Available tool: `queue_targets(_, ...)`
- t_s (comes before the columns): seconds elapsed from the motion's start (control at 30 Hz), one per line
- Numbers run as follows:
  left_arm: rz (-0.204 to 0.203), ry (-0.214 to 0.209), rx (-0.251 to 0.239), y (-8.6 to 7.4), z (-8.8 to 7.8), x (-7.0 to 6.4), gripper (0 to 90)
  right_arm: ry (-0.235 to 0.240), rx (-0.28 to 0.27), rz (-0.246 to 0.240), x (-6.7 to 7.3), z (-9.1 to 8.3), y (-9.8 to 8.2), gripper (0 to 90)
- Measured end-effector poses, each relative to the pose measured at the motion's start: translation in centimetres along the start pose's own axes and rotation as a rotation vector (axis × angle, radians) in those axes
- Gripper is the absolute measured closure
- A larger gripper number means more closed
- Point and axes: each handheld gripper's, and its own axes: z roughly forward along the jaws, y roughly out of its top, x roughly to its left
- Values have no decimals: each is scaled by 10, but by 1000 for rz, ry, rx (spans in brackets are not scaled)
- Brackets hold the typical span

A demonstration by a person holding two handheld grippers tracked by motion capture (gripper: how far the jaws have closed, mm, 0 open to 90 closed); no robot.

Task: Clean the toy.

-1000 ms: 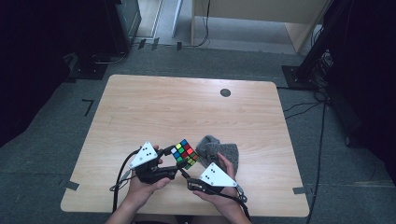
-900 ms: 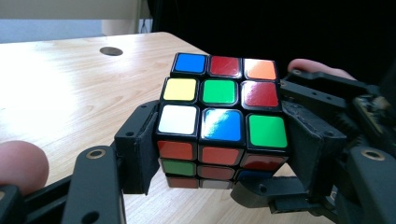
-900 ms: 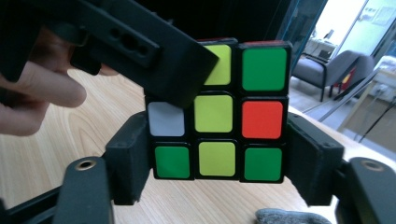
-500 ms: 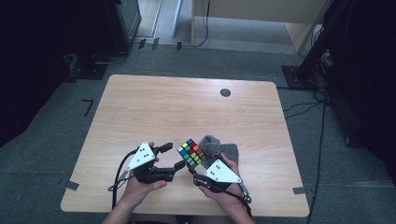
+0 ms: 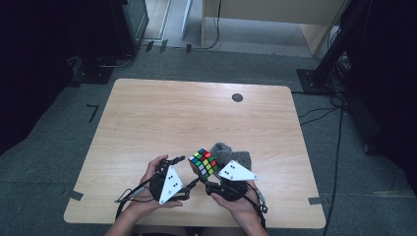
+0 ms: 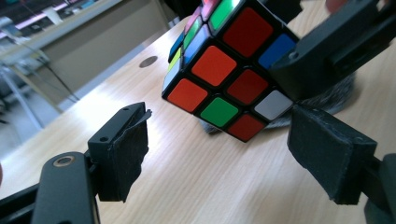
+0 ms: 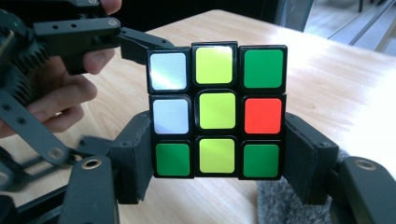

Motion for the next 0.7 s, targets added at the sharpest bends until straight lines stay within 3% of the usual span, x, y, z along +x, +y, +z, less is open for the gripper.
queue_targets(0.23,113,53,15,-3,3,-9,187,7,22,46,3,-1,4,346)
queue_targets(0.47,180,87,11,-3,5,-15,208,48,56,69,9,1,6,345)
queue_targets(0.57,171,79,-9,-4,2,-14,278,91,70,93,10,3,7,343)
queue_targets(0.63,150,50,-16,-5,1,-12,307,117,72,131,7,3,7,338)
queue_targets(0.7,88,-2,-25,-7,1,-7,320,148,57,167,1,3,6,316)
